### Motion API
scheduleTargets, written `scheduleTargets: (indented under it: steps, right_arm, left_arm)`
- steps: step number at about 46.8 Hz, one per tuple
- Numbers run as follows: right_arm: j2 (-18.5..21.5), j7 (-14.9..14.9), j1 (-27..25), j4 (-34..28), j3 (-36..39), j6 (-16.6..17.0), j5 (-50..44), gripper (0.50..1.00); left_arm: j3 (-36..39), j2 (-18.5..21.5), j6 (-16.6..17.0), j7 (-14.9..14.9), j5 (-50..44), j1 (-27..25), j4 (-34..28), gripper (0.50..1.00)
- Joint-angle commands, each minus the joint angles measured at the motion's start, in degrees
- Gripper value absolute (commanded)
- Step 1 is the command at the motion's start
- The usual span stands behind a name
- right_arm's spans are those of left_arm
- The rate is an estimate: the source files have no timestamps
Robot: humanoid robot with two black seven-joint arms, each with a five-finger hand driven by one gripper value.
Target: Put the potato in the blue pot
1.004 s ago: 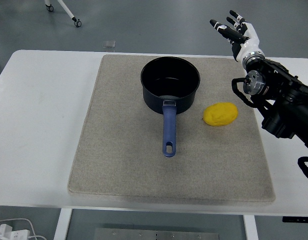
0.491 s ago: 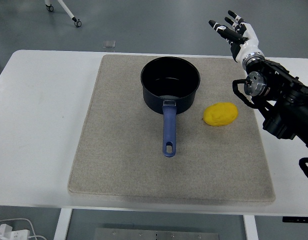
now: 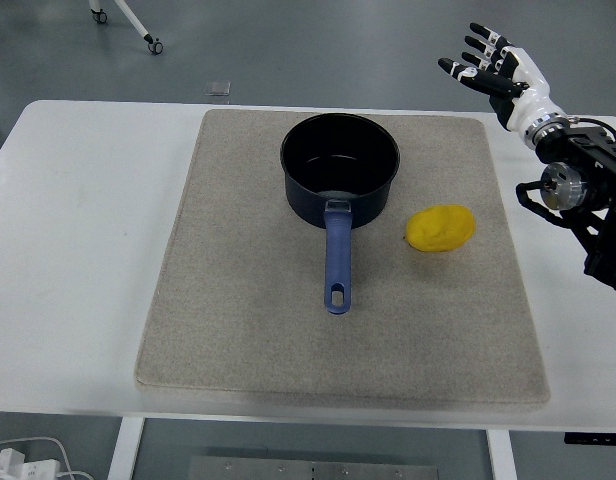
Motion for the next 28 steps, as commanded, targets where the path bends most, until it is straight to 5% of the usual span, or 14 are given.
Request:
scheduleTargets:
  steps: [1, 11, 20, 28]
  right_arm:
    - [-3.22, 0.69, -0.75, 1.89, -1.27, 3.50, -2.18, 0.928]
    - [-14.73, 5.53, -3.03, 12.43, -2.76, 11.33, -11.06, 0.928]
    - [-25.63, 10.18, -7.08, 27.11, -2.68, 12.57, -19.50, 0.928]
    - [-30.03, 11.24, -10.77, 34.85, -2.59, 11.86, -24.42, 0.928]
  left_arm:
    - [-0.07, 0.00, 0.00, -0.03, 0.01, 0.00, 0.21, 0.999]
    - [0.02, 0.00, 0.00, -0.03, 0.01, 0.00, 0.13, 0.999]
    - [0.11, 0.00, 0.00, -0.03, 0.01, -0.17, -0.22, 0.999]
    - [0.11, 0.00, 0.00, -0.03, 0.01, -0.17, -0.05, 0.999]
